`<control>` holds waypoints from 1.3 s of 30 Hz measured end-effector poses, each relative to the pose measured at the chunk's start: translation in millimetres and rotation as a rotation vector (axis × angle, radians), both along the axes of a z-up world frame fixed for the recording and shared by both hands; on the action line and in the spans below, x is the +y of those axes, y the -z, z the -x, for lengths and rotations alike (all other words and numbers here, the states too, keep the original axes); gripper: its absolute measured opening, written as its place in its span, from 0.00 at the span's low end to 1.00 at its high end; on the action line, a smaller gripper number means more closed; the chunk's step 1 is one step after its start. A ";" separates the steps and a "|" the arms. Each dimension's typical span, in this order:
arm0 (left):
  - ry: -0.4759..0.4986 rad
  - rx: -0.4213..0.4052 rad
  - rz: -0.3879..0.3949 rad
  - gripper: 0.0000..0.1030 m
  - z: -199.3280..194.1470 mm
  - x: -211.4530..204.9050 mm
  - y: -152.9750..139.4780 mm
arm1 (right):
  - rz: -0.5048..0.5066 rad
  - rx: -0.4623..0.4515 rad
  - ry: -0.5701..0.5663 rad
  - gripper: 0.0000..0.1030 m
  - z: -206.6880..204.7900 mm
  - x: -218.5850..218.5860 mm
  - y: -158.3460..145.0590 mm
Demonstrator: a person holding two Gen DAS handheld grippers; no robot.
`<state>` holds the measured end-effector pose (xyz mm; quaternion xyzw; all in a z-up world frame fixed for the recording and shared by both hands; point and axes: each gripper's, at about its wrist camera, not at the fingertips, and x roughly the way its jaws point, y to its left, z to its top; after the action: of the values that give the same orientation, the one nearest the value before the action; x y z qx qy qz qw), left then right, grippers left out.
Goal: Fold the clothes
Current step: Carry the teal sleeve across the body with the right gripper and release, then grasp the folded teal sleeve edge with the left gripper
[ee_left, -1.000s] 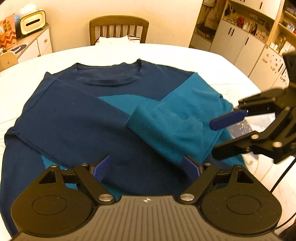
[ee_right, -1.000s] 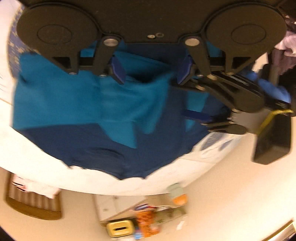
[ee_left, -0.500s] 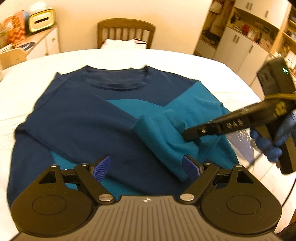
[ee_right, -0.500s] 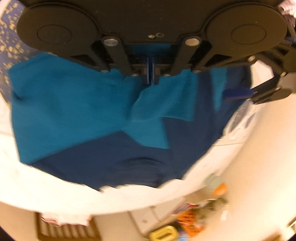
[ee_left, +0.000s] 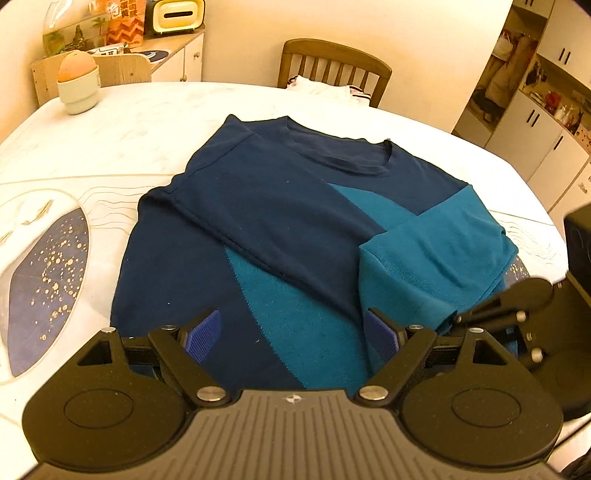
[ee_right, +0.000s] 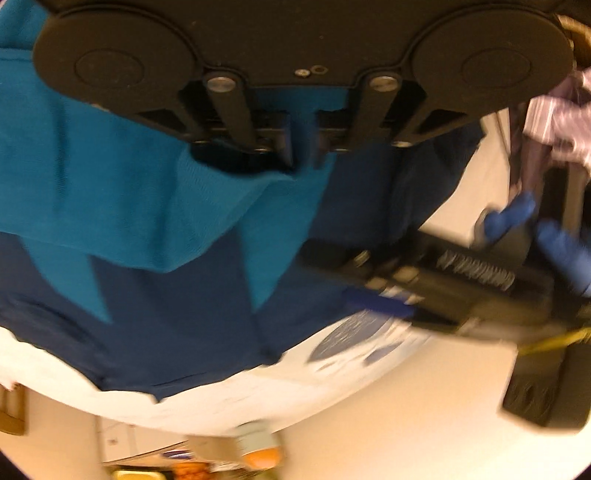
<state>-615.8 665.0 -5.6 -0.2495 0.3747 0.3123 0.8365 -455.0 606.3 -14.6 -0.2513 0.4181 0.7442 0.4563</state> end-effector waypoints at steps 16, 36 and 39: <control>0.199 -0.076 0.115 0.83 -42.3 -23.5 -2.1 | 0.032 -0.074 0.167 1.00 -81.6 -79.7 -7.5; -0.075 0.017 0.280 0.22 -82.7 -8.3 30.8 | 0.031 -0.198 0.252 1.00 -84.7 -93.6 4.0; -0.092 -0.065 0.296 0.11 -71.4 0.2 18.2 | 0.033 -0.223 0.335 1.00 -102.9 -99.6 3.4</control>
<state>-544.4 665.2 -23.8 -0.3970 0.3777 0.2833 0.7870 -352.1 506.7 -18.0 -0.2664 0.4130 0.6186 0.6130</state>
